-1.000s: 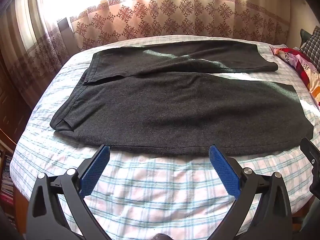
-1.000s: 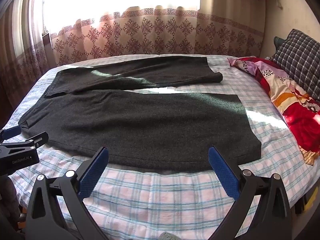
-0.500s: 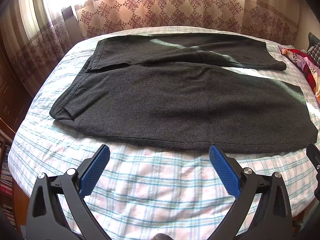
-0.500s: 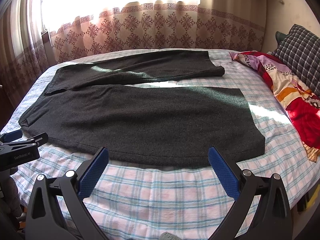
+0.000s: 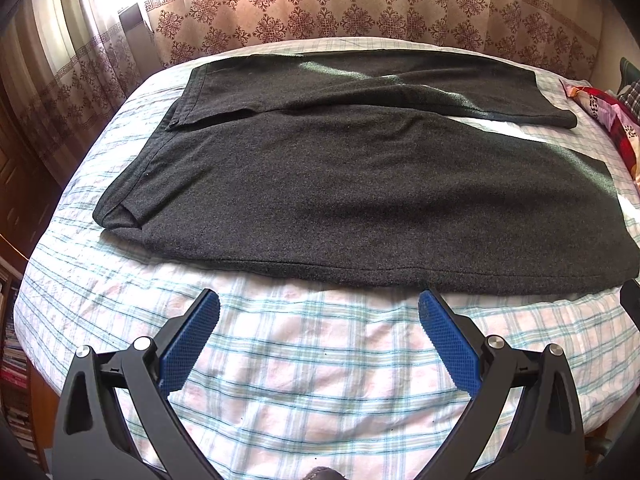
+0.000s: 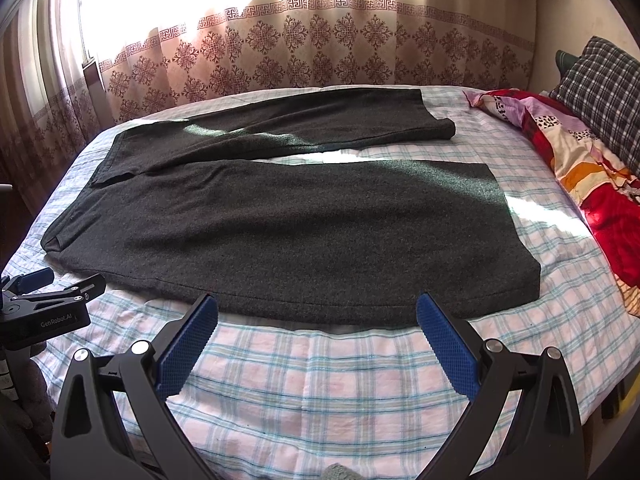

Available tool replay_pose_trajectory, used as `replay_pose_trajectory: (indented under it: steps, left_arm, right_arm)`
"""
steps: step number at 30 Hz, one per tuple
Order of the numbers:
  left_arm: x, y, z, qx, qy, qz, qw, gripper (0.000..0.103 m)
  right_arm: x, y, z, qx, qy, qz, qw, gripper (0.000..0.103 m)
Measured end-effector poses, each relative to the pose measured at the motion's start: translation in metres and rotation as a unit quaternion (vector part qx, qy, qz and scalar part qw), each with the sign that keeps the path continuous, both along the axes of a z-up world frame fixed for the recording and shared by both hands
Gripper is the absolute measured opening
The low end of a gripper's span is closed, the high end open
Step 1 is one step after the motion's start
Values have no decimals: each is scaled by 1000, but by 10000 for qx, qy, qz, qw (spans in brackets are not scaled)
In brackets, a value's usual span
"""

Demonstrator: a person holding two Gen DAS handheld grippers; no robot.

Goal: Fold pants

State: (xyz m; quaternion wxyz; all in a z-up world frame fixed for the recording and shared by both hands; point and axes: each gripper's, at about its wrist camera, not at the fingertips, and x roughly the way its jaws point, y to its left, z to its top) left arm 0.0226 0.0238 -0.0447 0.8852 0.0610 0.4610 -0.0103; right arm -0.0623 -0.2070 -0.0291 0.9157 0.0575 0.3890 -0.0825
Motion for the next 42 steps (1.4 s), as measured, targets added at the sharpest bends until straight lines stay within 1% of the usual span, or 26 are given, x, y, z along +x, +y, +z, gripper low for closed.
replay_pose_trajectory:
  steps: [6,15,20,29,42]
  left_arm:
    - [0,0,-1,-8,24,-8,10000,101]
    - [5,7,-7,-24,129,103,9999,101]
    - [11,15,-11,-74,230,253,9994,101]
    - [17,27,-12,-5,223,434,9988,101]
    - [24,37,-20,10,347,586,9977,101]
  right_arm:
    - [1,-1,-1,-5,28,-37,10000,98]
    - [3,-8,-4,19,106,-146,9998,98]
    - [5,-9,-5,49,169,-175,9997,98]
    - [8,-14,-11,39,286,-265,9992,98]
    - [15,-30,-25,-4,602,-553,9967,98]
